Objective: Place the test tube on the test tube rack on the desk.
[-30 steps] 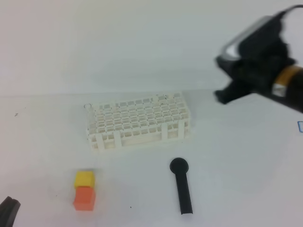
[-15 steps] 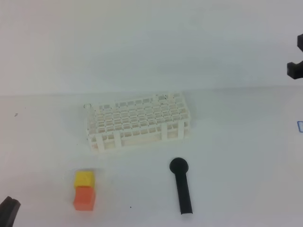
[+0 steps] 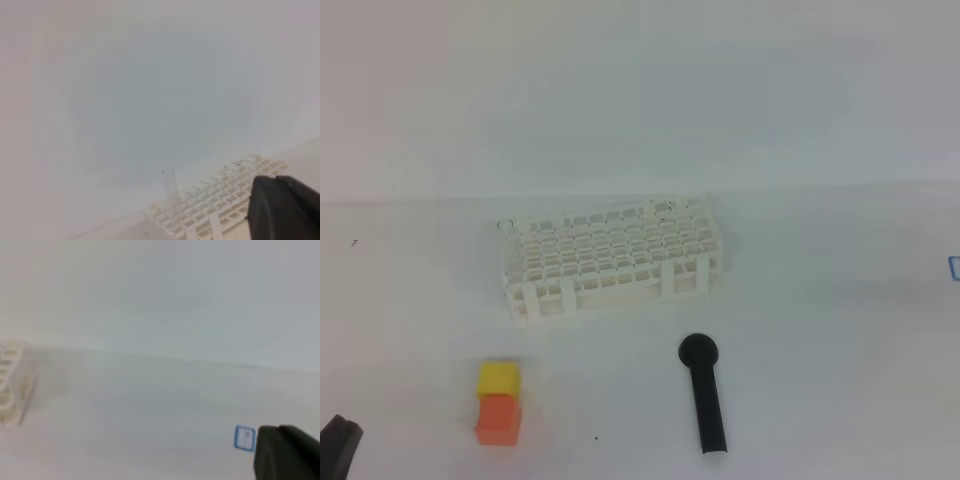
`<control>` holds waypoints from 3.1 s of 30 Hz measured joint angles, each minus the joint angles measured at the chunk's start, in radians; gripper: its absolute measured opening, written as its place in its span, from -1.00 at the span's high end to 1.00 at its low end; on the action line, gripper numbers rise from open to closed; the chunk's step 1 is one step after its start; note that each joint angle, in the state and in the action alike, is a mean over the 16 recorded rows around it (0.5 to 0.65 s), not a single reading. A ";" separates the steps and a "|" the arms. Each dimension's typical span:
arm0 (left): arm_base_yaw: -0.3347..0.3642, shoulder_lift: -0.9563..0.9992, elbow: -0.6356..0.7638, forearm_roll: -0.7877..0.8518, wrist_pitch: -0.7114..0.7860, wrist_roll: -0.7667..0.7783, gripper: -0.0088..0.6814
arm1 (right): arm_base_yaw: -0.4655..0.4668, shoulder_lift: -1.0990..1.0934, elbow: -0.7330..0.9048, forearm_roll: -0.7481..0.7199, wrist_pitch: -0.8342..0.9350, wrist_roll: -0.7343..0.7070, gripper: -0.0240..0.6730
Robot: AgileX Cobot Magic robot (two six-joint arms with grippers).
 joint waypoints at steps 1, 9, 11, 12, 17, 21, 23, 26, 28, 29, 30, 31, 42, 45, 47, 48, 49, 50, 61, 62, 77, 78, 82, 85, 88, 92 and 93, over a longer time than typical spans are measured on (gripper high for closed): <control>0.000 0.000 0.000 0.000 0.000 0.000 0.98 | -0.008 -0.043 0.038 0.006 0.002 0.000 0.94; 0.000 0.000 0.000 0.000 -0.005 0.000 0.98 | -0.065 -0.414 0.300 0.035 0.024 0.000 0.94; 0.000 0.000 0.000 0.000 -0.007 0.000 0.98 | -0.078 -0.500 0.348 0.040 0.037 0.000 0.94; 0.000 0.000 0.000 0.000 -0.008 0.000 0.98 | -0.085 -0.541 0.368 0.042 0.048 0.000 0.94; 0.000 0.000 0.000 0.000 -0.014 0.000 0.98 | -0.131 -0.725 0.441 0.045 0.135 0.000 0.94; 0.000 0.000 0.000 0.000 -0.017 0.000 0.98 | -0.176 -0.840 0.475 0.043 0.251 0.000 0.94; 0.000 0.000 0.000 0.000 -0.018 0.000 0.98 | -0.197 -0.885 0.482 0.042 0.316 0.000 0.94; 0.000 0.000 0.000 0.000 -0.018 0.000 0.98 | -0.223 -0.938 0.484 0.039 0.411 0.000 0.94; 0.000 0.000 0.000 0.000 -0.018 0.000 0.98 | -0.234 -0.963 0.484 0.037 0.464 0.000 0.94; 0.000 0.000 0.000 0.000 -0.019 0.000 0.98 | -0.238 -0.972 0.484 0.035 0.488 0.000 0.94; 0.000 0.000 0.000 0.000 -0.019 0.000 0.98 | -0.242 -0.980 0.484 0.033 0.508 0.000 0.94; 0.000 0.000 0.000 0.000 -0.019 0.000 0.98 | -0.244 -0.986 0.484 0.032 0.526 0.000 0.94; 0.000 0.000 0.000 0.000 -0.018 0.000 0.98 | -0.247 -1.000 0.481 0.028 0.582 0.000 0.94; 0.000 0.000 0.000 0.000 -0.018 0.000 0.98 | -0.247 -1.000 0.481 0.028 0.583 0.000 0.94; 0.000 0.000 0.000 0.000 -0.018 0.000 0.98 | -0.247 -1.000 0.481 0.028 0.584 0.000 0.94; 0.000 0.000 0.000 0.000 -0.018 0.000 0.98 | -0.247 -1.000 0.481 0.028 0.584 0.000 0.94; 0.000 0.000 0.000 0.000 -0.018 0.000 0.98 | -0.247 -1.000 0.481 0.028 0.584 0.000 0.94; 0.000 0.000 0.000 0.000 -0.018 0.000 0.98 | -0.247 -1.000 0.481 0.028 0.584 0.000 0.94; 0.000 0.000 0.000 0.000 -0.057 0.000 0.98 | -0.247 -1.000 0.481 0.028 0.585 0.000 0.94; 0.000 0.000 0.000 0.000 -0.069 0.000 0.98 | -0.247 -1.000 0.481 0.028 0.585 0.000 0.94; 0.000 0.000 0.000 0.001 -0.288 -0.001 0.98 | -0.247 -1.000 0.480 0.028 0.585 0.000 0.94; 0.000 0.000 0.000 0.006 -0.289 -0.003 0.98 | -0.247 -1.000 0.480 0.028 0.585 0.000 0.94; 0.000 0.000 -0.006 0.080 -0.271 -0.053 0.98 | -0.247 -1.000 0.480 0.028 0.585 0.000 0.94; 0.000 0.000 -0.019 0.202 -0.243 -0.165 0.98 | -0.247 -1.000 0.480 0.028 0.585 0.000 0.94; 0.000 0.000 -0.037 0.392 -0.216 -0.366 0.98 | -0.247 -1.000 0.480 0.028 0.585 0.000 0.94; 0.000 0.000 -0.060 0.744 -0.195 -0.744 0.98 | -0.247 -1.000 0.480 0.028 0.585 0.000 0.94; 0.000 0.000 -0.065 0.846 -0.194 -0.851 0.98 | -0.247 -1.000 0.480 0.028 0.585 0.000 0.94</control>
